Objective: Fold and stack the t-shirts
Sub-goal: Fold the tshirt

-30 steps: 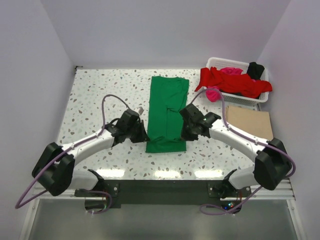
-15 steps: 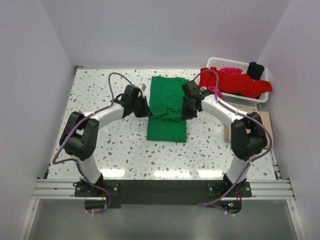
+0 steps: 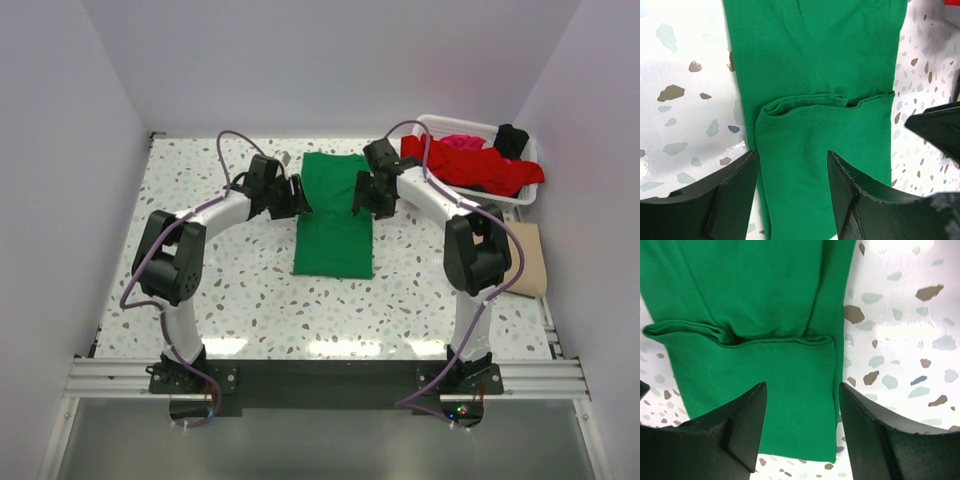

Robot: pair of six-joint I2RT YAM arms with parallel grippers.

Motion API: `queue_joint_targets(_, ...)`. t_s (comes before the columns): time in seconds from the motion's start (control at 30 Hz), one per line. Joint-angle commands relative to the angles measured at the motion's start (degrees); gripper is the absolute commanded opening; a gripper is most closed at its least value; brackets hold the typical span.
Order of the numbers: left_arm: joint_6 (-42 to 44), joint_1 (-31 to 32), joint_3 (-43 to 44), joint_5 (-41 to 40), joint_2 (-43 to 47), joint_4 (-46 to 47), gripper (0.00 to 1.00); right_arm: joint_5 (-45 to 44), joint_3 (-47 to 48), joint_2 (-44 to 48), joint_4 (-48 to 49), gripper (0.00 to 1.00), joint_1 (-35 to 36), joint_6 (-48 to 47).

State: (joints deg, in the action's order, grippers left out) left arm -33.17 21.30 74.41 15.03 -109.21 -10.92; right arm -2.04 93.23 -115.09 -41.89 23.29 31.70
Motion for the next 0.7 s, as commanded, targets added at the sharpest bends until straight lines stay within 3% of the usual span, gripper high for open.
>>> queue_joint_targets(0.0, 2.8, -0.4, -0.5, -1.3, 5.4, 2.0, 0.62, -0.9, 3.3, 4.1, -0.6, 0.63, -0.2, -2.8)
queue_joint_targets(0.17, 5.0, -0.4, -6.2, 1.1, 9.3, 2.0, 0.61, 1.9, 0.2, 7.8, -0.9, 0.63, -0.2, -2.9)
queue_joint_targets(0.47, 5.9, -0.3, -19.9, 3.4, 15.1, 2.6, 0.58, 11.2, -22.8, 16.4, 5.1, 0.51, -0.1, 0.5)
queue_joint_targets(0.67, 3.6, -0.1, -27.5, 4.7, 19.0, 5.1, 0.58, 12.8, -32.0, 19.5, 8.2, 0.47, 0.0, 1.5)
